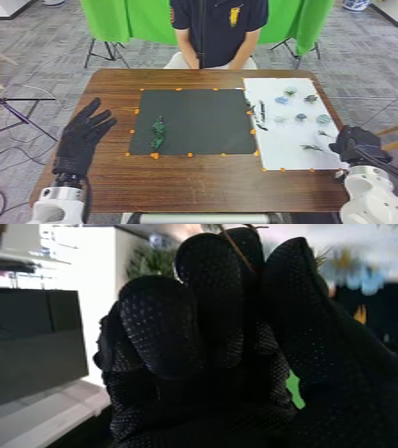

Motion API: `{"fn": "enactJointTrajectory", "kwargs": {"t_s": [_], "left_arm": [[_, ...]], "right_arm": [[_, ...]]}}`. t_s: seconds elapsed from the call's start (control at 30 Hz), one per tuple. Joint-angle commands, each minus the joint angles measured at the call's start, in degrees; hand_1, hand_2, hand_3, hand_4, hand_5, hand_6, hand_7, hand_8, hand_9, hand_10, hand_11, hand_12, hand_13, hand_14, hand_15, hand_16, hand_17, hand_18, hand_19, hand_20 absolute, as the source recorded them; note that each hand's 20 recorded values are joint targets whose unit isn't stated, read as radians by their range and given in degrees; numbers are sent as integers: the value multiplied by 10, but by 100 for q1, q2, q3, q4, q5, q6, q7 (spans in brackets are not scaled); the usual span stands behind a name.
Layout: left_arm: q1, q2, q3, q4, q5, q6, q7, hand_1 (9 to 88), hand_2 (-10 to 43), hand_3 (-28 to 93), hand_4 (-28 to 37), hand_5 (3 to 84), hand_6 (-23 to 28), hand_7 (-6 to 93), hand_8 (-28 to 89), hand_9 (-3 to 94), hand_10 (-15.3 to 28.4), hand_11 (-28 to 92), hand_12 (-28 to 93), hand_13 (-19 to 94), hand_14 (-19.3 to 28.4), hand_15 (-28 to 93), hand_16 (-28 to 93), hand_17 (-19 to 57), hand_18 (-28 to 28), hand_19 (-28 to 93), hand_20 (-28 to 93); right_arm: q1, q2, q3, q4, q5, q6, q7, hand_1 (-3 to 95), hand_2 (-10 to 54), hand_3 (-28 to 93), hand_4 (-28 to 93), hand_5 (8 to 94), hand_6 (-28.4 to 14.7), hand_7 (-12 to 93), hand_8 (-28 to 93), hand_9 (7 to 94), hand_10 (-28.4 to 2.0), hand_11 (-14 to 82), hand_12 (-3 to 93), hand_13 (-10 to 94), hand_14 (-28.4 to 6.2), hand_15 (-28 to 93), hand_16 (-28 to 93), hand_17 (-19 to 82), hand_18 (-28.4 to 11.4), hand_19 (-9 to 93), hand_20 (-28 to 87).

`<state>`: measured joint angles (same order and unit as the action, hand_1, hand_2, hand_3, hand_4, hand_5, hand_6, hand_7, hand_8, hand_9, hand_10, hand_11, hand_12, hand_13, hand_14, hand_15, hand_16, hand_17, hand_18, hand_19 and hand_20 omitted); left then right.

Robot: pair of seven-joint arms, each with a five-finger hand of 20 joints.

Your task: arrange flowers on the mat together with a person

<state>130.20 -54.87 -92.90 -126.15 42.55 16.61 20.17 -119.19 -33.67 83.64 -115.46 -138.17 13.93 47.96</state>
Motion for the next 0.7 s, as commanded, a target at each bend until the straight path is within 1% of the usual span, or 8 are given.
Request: {"fn": "enactJointTrajectory", "kwargs": {"t_s": [0.03,0.17,0.27,0.3,0.47,0.5,0.67,0.7], "left_arm": [[97,39,-52,-39,-63,106,73,240,27,813,-234,346,26,131,-104,348,165,187,92,255,239,310,-37,-106,199,381,106],[184,11,-96,-67,-68,152,79,240,27,813,-234,346,26,131,-104,349,165,187,91,255,239,310,-38,-106,200,381,106],[237,12,-142,-89,-49,172,45,240,27,813,-234,346,26,131,-104,349,167,186,91,255,239,311,-37,-106,199,381,106],[254,26,-124,-92,-83,210,81,240,27,813,-234,346,26,131,-104,349,167,186,91,255,239,311,-38,-106,199,381,106],[262,-21,-139,-103,-41,170,0,239,27,812,-234,346,26,132,-104,349,166,187,92,255,239,311,-38,-106,199,380,106],[275,-12,-142,-113,-49,188,17,239,28,812,-234,346,26,132,-104,349,167,187,92,255,239,311,-38,-106,199,380,106],[237,-51,-166,-111,-13,145,-62,239,28,813,-233,346,25,132,-104,349,167,187,91,254,239,311,-38,-106,199,380,106],[234,-25,-150,-109,-28,156,-35,239,28,812,-233,346,25,132,-104,349,166,186,91,255,238,311,-38,-106,199,380,106]], "right_arm": [[895,138,-47,-985,311,204,-265,563,-88,635,-283,891,-2,150,61,895,-118,372,217,842,-80,630,190,458,-220,932,286],[1893,215,-748,-1337,659,-13,-606,564,-90,639,-283,893,-8,147,68,897,-118,372,219,844,-81,632,193,461,-223,932,297],[2817,-44,-1558,-1404,746,-203,-754,567,-91,640,-283,895,-11,145,71,899,-120,374,221,846,-81,636,195,464,-225,932,305],[3112,-211,-1818,-1366,803,-251,-811,566,-92,642,-283,896,-12,144,71,899,-120,375,221,847,-81,637,196,465,-226,932,308],[4443,-1213,-3102,-1002,808,-613,-859,564,-93,649,-283,897,-15,142,76,899,-121,379,224,846,-83,639,197,465,-228,932,319],[4626,-1373,-3335,-921,813,-688,-879,563,-93,652,-283,897,-15,142,77,899,-121,379,224,847,-83,639,197,466,-228,932,320],[5223,-2108,-4373,-364,599,-978,-852,559,-93,659,-283,896,-16,140,81,897,-122,381,224,846,-85,642,198,466,-229,932,324],[5310,-2277,-4537,-209,530,-1028,-824,559,-93,660,-283,897,-16,139,81,897,-123,382,225,846,-85,643,198,466,-229,932,325]]}}
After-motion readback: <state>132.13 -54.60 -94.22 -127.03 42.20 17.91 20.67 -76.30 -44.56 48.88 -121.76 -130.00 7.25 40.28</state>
